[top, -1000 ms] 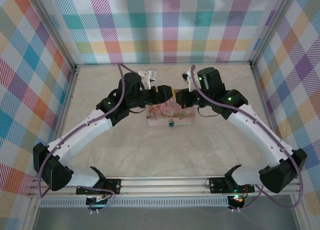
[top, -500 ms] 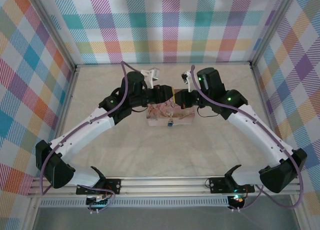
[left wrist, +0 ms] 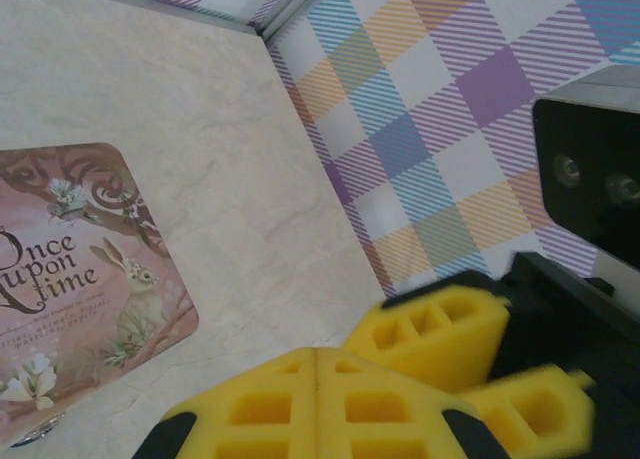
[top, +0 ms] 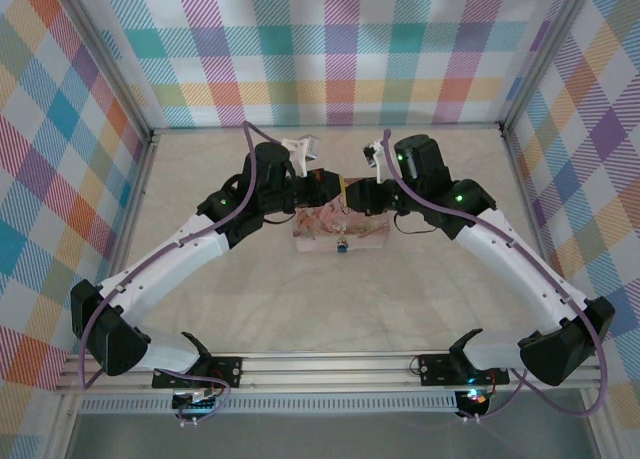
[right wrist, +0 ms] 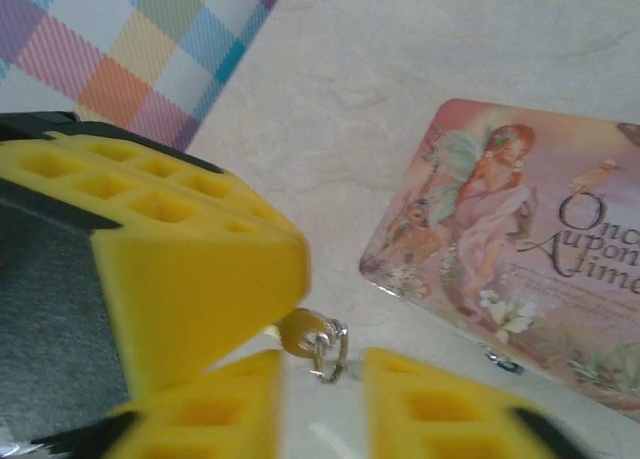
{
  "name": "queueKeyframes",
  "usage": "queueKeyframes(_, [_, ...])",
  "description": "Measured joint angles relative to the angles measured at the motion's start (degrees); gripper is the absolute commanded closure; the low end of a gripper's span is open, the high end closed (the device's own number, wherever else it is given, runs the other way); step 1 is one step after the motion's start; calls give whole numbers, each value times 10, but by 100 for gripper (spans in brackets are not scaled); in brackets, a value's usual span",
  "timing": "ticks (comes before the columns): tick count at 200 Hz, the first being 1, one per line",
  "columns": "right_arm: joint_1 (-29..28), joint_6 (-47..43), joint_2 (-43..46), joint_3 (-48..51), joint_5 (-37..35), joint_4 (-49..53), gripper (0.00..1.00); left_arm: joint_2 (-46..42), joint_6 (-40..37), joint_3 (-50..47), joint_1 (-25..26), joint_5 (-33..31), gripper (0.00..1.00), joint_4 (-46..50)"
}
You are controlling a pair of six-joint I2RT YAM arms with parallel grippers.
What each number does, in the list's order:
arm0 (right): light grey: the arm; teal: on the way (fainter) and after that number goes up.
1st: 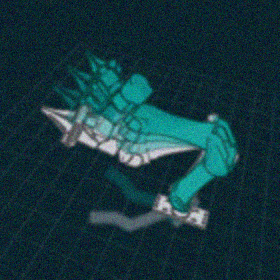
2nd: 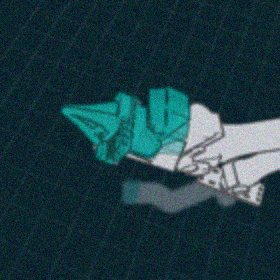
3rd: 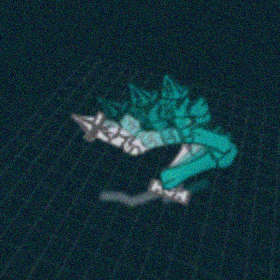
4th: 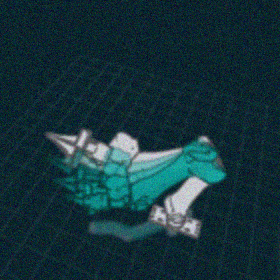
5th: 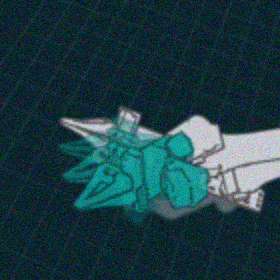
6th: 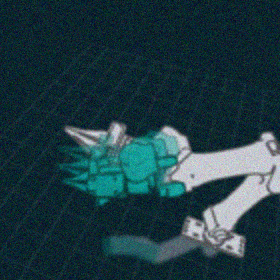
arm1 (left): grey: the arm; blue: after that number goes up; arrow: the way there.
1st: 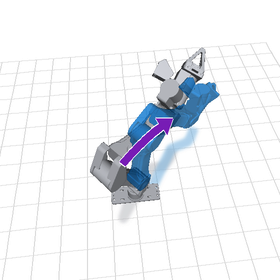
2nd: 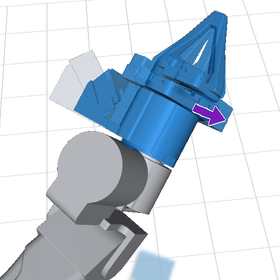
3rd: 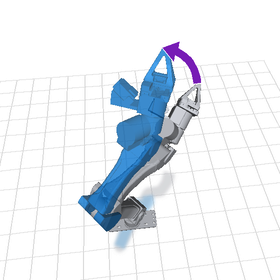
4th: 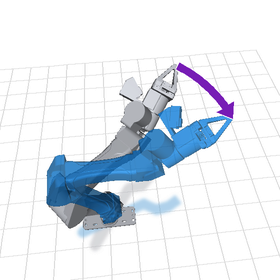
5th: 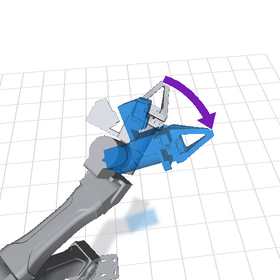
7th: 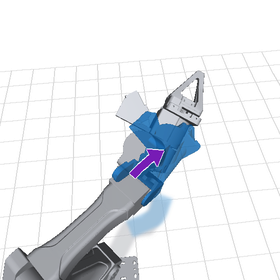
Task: Unlock the padlock with the key
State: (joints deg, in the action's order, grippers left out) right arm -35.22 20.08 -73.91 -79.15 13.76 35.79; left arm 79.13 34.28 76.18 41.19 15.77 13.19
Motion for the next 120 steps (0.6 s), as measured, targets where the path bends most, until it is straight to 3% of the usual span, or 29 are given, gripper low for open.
queueKeyframes(30, [18, 14, 37, 41, -2, -19, 31, 0, -17, 11, -2, -4, 100, 40])
queueKeyframes(74, [58, 38, 87, 108, 2, -72, 22, 3, -49, 37, -20, 11, 100, 124])
queueKeyframes(79, [60, 39, 90, 118, 2, -81, 16, 3, -53, 39, -23, 13, 100, 133])
queueKeyframes(86, [61, 45, 95, 137, 2, -97, 0, 3, -57, 43, -29, 19, 100, 146])
queueKeyframes(120, [103, 82, 96, 196, 49, -137, 0, 3, -70, 47, -53, 68, 100, 186])
